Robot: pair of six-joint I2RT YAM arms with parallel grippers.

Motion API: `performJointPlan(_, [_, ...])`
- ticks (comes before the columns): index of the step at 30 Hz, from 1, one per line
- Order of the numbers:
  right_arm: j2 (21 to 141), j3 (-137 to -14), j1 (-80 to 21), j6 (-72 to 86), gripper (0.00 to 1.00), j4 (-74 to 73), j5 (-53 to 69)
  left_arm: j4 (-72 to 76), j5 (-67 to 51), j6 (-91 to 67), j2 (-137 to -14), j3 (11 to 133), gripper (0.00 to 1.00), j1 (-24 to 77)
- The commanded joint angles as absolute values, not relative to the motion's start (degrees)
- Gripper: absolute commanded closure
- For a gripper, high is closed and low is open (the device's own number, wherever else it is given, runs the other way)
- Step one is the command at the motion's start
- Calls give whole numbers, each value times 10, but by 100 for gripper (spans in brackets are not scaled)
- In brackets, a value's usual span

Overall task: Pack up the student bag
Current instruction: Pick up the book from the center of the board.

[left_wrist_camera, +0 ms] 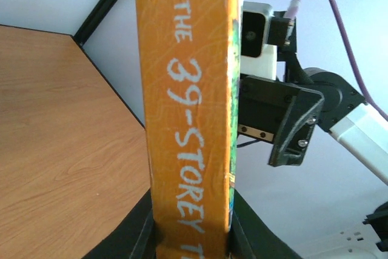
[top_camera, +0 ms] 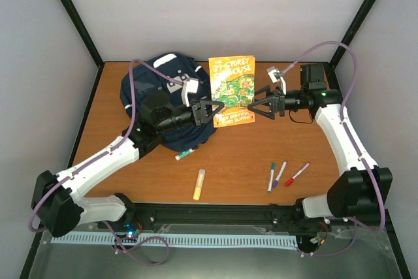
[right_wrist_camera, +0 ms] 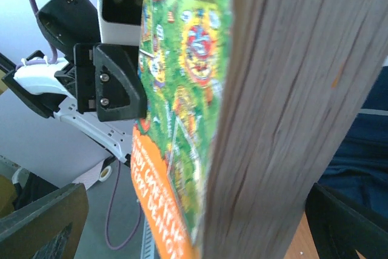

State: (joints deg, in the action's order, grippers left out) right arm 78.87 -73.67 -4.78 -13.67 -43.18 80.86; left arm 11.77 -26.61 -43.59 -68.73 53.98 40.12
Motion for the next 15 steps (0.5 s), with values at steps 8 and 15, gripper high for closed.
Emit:
performJointPlan(8, [818, -779, -96, -65, 0, -374, 784, 245, -353, -462, -693, 549, 99, 393])
performJointPlan(15, [836, -793, -93, -131, 0, -431, 784, 236, -379, -454, -694, 577, 99, 394])
